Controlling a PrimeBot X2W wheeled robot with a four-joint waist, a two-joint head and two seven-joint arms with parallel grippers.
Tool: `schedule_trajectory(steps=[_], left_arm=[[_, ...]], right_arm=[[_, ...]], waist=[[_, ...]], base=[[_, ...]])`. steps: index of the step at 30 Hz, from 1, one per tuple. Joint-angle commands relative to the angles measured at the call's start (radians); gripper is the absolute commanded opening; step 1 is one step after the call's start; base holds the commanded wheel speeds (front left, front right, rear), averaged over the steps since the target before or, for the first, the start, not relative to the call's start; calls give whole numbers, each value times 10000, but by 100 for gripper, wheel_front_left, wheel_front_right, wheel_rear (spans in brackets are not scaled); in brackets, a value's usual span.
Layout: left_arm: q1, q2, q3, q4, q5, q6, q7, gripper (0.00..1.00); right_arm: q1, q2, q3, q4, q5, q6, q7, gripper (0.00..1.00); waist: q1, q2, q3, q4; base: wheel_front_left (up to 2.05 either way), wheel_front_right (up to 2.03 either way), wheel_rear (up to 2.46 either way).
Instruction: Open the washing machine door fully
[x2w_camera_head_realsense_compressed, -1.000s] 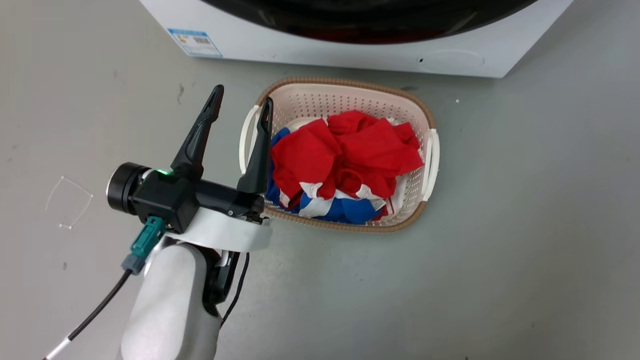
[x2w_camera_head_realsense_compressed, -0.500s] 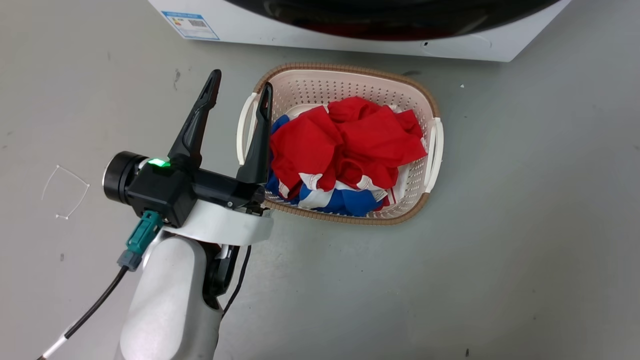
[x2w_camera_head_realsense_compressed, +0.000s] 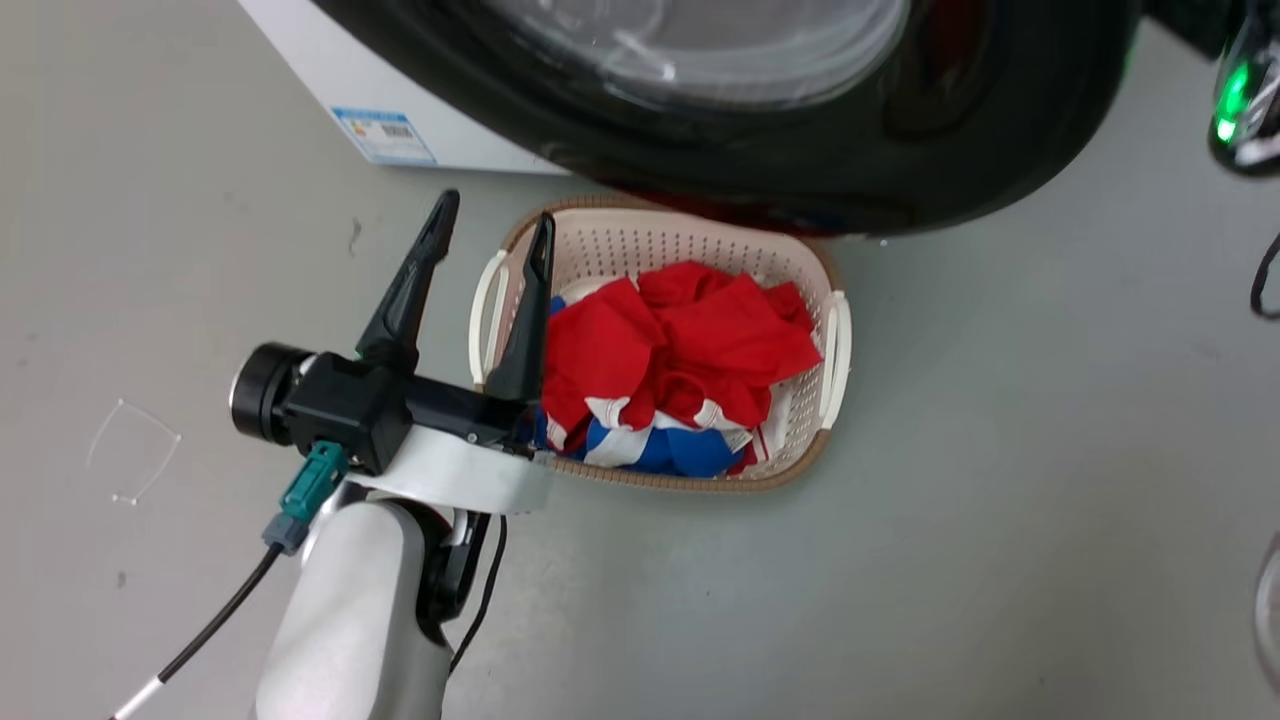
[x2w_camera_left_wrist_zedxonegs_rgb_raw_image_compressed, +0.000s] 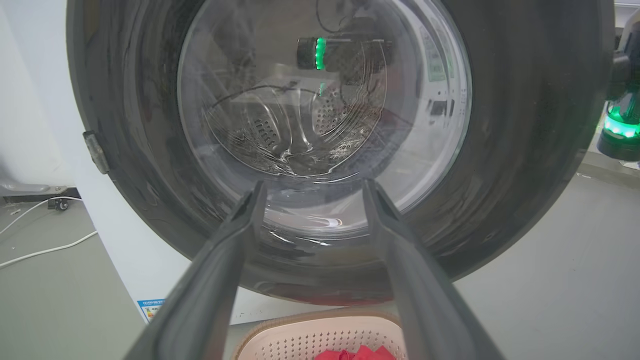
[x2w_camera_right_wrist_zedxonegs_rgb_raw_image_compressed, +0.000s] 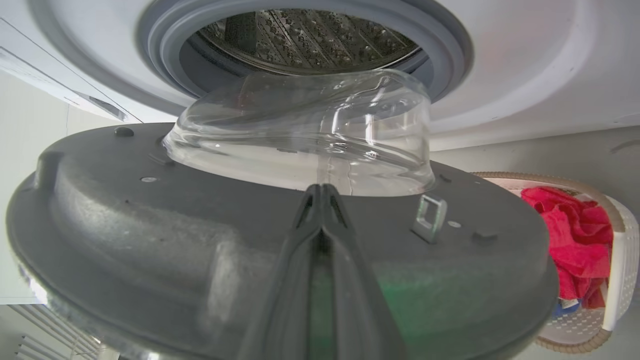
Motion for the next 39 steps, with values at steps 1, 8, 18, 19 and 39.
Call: schedule_trajectory(steps=[1,8,18,19,39], left_arm=[[169,-3,-12,50,-37,8,-21,100],[683,-11,19,414,-63,25,-21,100],[1330,-26,-16,1020,-167,85,-21,100],[1381,-28,-26,1079,-187,95,-21,100],[1797,-47,-283,1415,-335,147,-21,100]], right_arm=[[341,198,-6,-104,32,27,155,0],[1666,732,-88,-889,-35,27,743,0],[3596,1271,362,-1829,478,27,1260,0],[3778,1277,486,-1906,574,27,1290,0],[6286,1286,5275,-3711,3650,25,-159,0]], waist=[[-1,0,-295,-96],[-1,0,-1162,-214],[-1,0,-2292,-223],[-1,0,-2373,-214],[-1,0,-3151,-19]], base=[[0,0,0],[0,0,0],[0,0,0],[0,0,0],[0,0,0]])
